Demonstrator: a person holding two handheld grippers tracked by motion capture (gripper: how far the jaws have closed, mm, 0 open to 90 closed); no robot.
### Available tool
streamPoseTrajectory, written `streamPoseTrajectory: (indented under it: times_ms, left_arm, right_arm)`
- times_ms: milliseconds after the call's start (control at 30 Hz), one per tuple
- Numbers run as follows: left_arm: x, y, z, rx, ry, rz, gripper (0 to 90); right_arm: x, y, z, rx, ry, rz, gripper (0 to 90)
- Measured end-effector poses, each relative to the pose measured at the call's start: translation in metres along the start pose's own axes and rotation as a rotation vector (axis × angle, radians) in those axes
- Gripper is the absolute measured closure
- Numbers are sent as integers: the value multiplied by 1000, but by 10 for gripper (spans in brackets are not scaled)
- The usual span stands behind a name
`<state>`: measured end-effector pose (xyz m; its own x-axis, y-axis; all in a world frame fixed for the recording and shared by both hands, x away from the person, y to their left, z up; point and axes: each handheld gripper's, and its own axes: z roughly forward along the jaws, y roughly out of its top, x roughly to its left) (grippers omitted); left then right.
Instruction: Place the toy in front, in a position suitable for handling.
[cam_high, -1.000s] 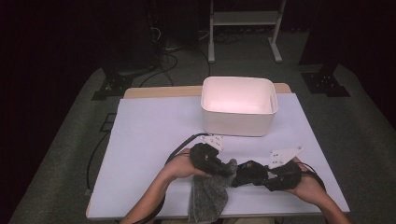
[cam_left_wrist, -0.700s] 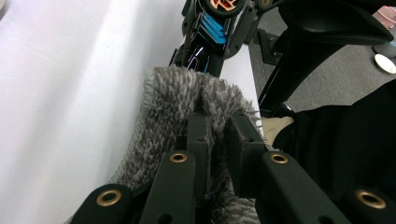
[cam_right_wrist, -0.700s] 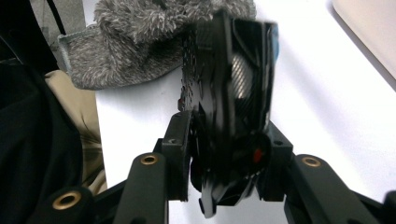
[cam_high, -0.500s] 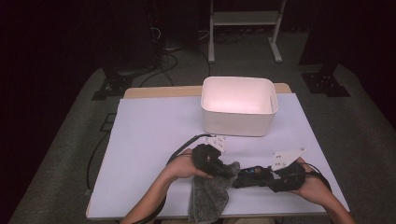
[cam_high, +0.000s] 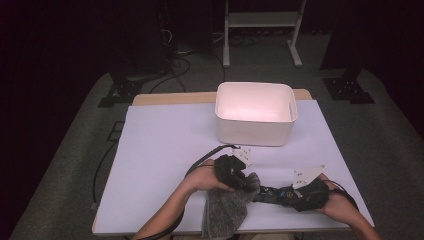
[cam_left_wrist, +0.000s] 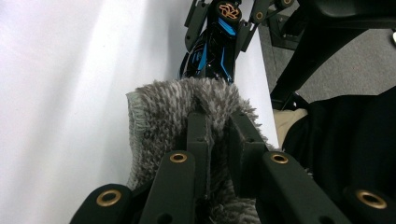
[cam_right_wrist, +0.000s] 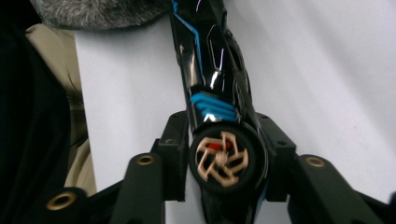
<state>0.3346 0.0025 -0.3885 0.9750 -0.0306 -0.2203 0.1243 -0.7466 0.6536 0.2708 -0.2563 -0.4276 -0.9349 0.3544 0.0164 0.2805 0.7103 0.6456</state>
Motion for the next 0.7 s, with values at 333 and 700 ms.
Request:
streamPoseTrajectory:
  times_ms: [333,700]
  left_arm:
    - [-3,-9,-8,-24,5,-7,802]
    - [-10,-18,-40,-53,34,-7,802]
  right_arm:
    - [0,10,11,28,6,-44,566]
    - [3,29,23,-50,66,-69,570]
